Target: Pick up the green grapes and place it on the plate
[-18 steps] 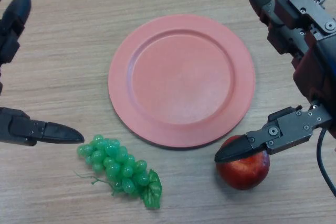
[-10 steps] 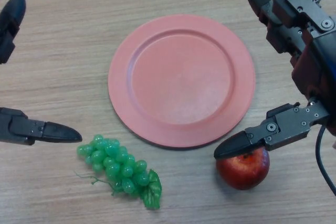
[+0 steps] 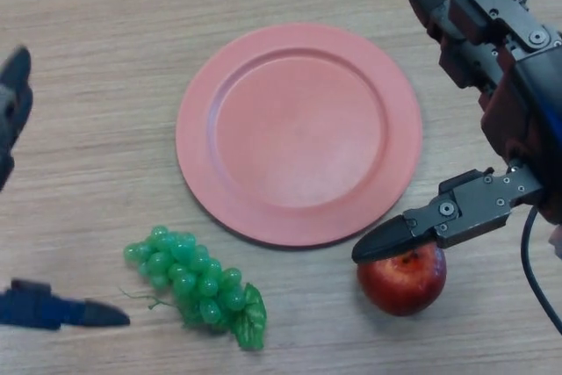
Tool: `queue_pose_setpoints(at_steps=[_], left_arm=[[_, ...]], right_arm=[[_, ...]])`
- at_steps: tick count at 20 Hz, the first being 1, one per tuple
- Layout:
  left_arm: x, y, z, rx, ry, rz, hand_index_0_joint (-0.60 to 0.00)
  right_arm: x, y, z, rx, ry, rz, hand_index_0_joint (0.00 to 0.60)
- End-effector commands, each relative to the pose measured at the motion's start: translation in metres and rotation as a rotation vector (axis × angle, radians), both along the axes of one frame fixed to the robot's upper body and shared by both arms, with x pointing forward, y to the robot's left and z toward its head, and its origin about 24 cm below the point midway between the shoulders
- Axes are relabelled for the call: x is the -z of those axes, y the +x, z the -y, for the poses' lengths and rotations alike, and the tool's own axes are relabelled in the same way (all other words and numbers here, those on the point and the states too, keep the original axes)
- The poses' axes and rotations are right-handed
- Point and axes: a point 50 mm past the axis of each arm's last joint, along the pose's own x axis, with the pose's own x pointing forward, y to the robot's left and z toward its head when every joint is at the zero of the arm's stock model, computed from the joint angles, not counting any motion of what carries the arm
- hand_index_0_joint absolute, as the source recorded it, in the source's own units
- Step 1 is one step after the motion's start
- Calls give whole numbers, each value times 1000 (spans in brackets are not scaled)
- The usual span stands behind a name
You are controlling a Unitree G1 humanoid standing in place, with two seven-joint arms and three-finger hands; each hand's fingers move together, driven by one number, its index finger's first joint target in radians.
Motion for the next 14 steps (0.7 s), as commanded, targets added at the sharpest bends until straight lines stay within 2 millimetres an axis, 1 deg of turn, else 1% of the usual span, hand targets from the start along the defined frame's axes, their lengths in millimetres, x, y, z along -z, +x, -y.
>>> queue_pose_setpoints(at_steps=[1,4,5,6,7,9,11,14], left_arm=[[-9,-15,0,8,225,139,0],[12,-11,8,20,430,67,0],[19,-9,12,18,525,53,0],[25,-7,14,12,614,56,0],[35,-1,14,-19,799,92,0],[42,8,14,-34,953,103,0],[41,15,17,-9,1007,109,0],[42,22,25,2,1021,116,0]], right_arm=[[-24,-12,-1,-2,23,203,0],[-25,-12,-2,-10,26,202,0],[-25,-12,-2,-13,28,204,0],[-26,-12,-1,-14,29,204,0],[-26,-12,-1,-16,30,206,0],[-27,-13,-1,-18,34,208,0],[-28,-14,1,-20,45,211,0],[-29,-14,4,-15,50,216,0]])
